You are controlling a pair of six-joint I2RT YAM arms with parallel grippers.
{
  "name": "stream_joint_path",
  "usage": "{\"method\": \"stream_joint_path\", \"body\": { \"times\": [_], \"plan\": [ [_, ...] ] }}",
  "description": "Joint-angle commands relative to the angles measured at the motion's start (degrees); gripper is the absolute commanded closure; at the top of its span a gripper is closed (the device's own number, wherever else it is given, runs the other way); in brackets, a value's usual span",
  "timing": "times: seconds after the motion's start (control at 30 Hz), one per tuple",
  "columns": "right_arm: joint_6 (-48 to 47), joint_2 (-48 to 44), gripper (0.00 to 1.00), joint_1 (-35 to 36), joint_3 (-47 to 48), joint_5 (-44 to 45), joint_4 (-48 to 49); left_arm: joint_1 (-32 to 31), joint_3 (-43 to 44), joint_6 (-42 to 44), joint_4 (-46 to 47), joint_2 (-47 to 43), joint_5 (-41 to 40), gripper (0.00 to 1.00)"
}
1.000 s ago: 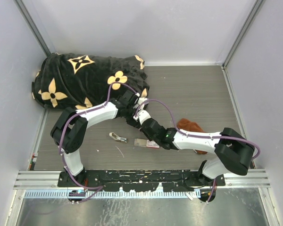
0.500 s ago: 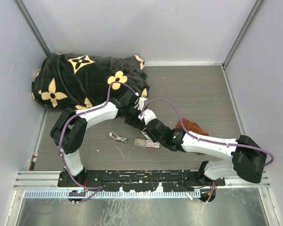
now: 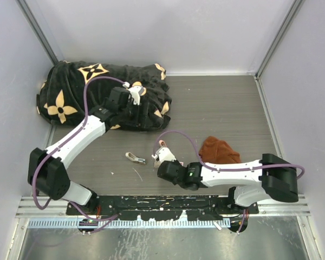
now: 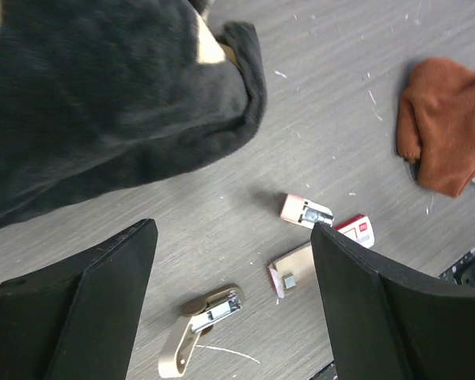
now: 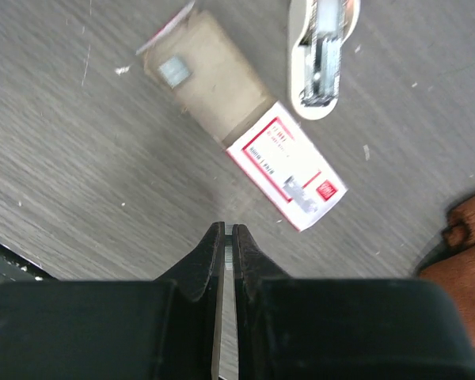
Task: Load the staples into the stapler
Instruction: Place the staple at the center of the board.
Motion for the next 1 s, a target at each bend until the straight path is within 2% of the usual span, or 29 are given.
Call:
{"method": "stream_joint_path", "body": {
  "times": [0.0,0.4,0.63,0.77,0.97],
  "plan": [
    [6.0,4.3,0.89,3.3,2.8,4.6,-1.9,1.1,1.3,0.5,-2.6,-3.8,-3.9,0.18],
    [11.2,16.1,0.89,7.4,6.7,9.5,-4.4,1.7,3.2,1.3,-5.2,-4.8,-5.1,0.17],
    [12.0,21.3,0.85,8.4,9.3,9.2,-4.6,2.0,3.3,1.0,-5.2,-5.0,-4.4,0.17],
    [11.6,22.9,0.78,8.5,10.3,7.3,-3.6,2.1,3.2,1.0,-5.2,-5.7,-4.1,0.17],
    [10.7,21.0,0.60,8.5,10.9,4.4,-2.9,2.2,2.8,1.2,-5.1,-7.1,-4.4,0.16]
  ]
}}
